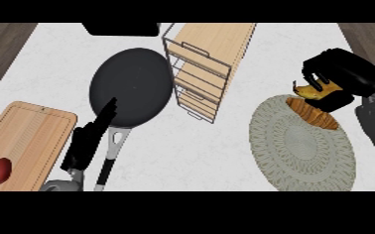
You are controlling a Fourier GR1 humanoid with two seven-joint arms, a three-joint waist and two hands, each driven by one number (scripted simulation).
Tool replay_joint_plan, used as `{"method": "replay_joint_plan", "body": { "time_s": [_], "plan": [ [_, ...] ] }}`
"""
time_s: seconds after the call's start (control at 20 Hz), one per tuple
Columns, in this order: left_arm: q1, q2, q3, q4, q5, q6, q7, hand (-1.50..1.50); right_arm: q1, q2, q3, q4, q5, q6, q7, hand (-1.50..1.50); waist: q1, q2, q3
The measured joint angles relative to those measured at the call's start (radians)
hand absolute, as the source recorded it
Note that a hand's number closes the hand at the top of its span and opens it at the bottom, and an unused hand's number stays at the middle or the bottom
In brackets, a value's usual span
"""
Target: Pick the pear from the placemat and place it in the tiered shelf
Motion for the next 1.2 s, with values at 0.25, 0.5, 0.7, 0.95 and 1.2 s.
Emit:
{"method": "replay_joint_plan", "body": {
  "time_s": [0.25,0.5,0.7,0.95,1.2],
  "plan": [
    [0.003,0.005,0.004,-0.011,0.002,-0.004,0.010,0.00,-0.124,-0.070,-0.144,0.113,-0.161,0.085,-0.178,1.50,0.002,-0.002,-0.001],
    [0.003,0.012,0.013,-0.017,0.008,-0.016,0.015,0.00,-0.289,-0.080,-0.247,0.223,-0.287,0.184,-0.162,1.50,0.003,-0.004,-0.001],
    [0.019,0.011,0.009,-0.037,0.006,-0.024,0.020,0.00,-0.430,-0.052,-0.263,0.317,-0.304,0.202,-0.108,1.50,0.004,-0.004,-0.002],
    [0.001,0.000,0.011,-0.020,-0.003,-0.017,0.017,0.00,-0.597,0.023,-0.252,0.429,-0.270,0.151,-0.030,1.50,0.007,-0.002,-0.002],
    [0.006,-0.011,0.002,-0.031,-0.014,-0.012,0.022,0.00,-0.720,0.101,-0.248,0.570,-0.232,0.066,0.012,1.50,0.016,0.001,-0.002]
  ]
}}
